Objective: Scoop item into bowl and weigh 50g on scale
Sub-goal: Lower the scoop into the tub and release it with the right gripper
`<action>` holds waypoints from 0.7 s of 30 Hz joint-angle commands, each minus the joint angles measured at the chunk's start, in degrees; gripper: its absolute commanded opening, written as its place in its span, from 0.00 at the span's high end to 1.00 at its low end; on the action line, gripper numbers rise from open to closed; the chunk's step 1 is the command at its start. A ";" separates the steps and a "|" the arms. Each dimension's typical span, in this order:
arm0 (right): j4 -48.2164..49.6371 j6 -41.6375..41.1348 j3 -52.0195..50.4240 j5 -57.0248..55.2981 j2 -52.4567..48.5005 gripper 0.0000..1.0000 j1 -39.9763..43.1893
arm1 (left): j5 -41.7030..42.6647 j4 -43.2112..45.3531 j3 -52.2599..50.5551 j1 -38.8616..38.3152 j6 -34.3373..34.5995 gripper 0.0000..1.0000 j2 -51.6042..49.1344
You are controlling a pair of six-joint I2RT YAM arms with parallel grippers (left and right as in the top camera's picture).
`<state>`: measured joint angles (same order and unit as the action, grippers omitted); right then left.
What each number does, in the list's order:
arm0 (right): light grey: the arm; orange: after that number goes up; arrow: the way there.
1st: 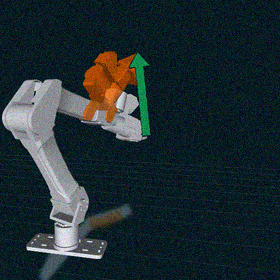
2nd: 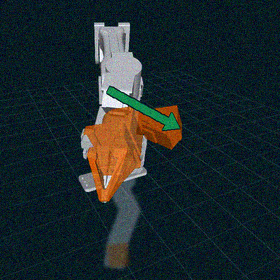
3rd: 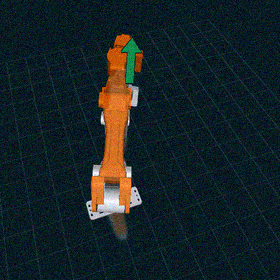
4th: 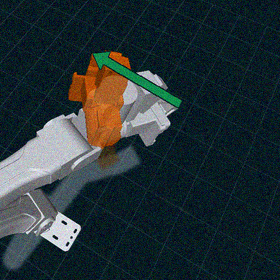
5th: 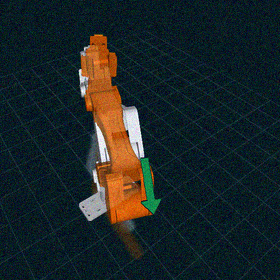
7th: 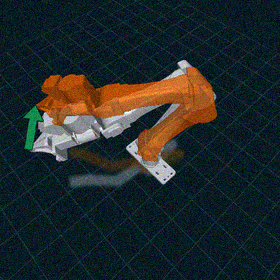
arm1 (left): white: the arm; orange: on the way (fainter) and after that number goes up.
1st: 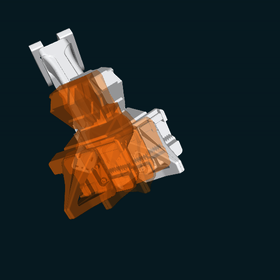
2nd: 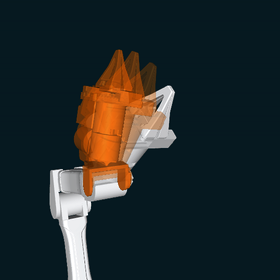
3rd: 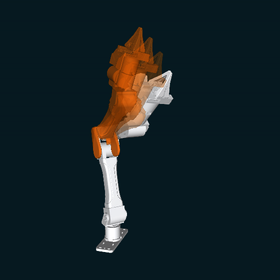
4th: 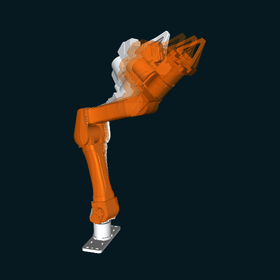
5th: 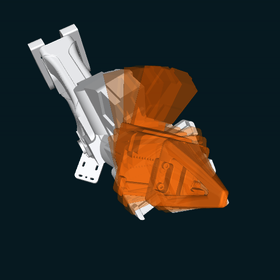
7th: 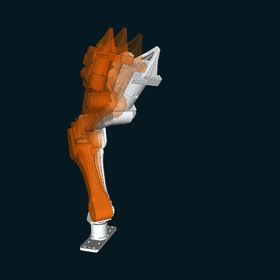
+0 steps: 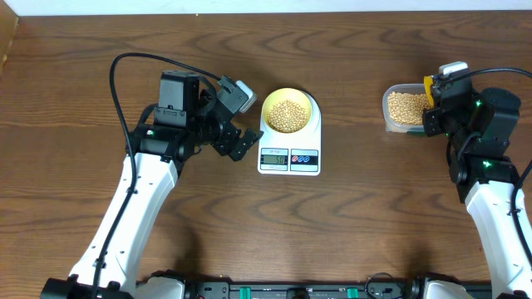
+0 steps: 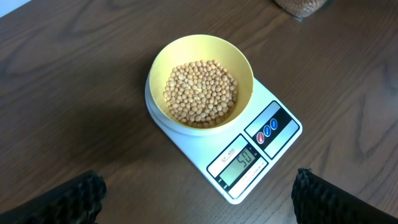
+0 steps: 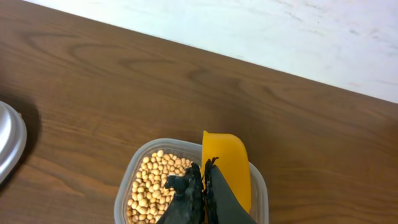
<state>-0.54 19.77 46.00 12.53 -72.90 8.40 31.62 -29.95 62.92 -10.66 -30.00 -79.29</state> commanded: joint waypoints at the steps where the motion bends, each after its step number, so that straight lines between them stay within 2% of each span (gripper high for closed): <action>1: -0.52 -6.80 0.09 -0.85 0.63 0.99 0.17 | 0.74 0.02 -0.44 0.13 0.24 0.02 0.63; 7: -4.55 -30.25 0.07 -2.05 0.33 0.99 0.20 | 0.74 0.02 -0.44 0.13 0.24 0.02 0.63; 10: -5.22 -39.12 0.07 -2.78 -0.68 0.99 0.17 | 0.74 0.02 -0.44 0.13 0.24 0.02 0.63; 15: -5.03 -45.57 0.07 -3.28 -3.48 0.99 0.17 | 0.74 0.02 -0.44 0.13 0.24 0.02 0.63; 21: -2.10 -47.60 0.07 -3.37 -9.03 0.99 0.17 | 0.74 0.02 -0.44 0.13 0.24 0.02 0.63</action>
<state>-4.05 -24.21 46.00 10.02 -79.59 8.40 31.62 -29.95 62.92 -10.66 -30.00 -79.29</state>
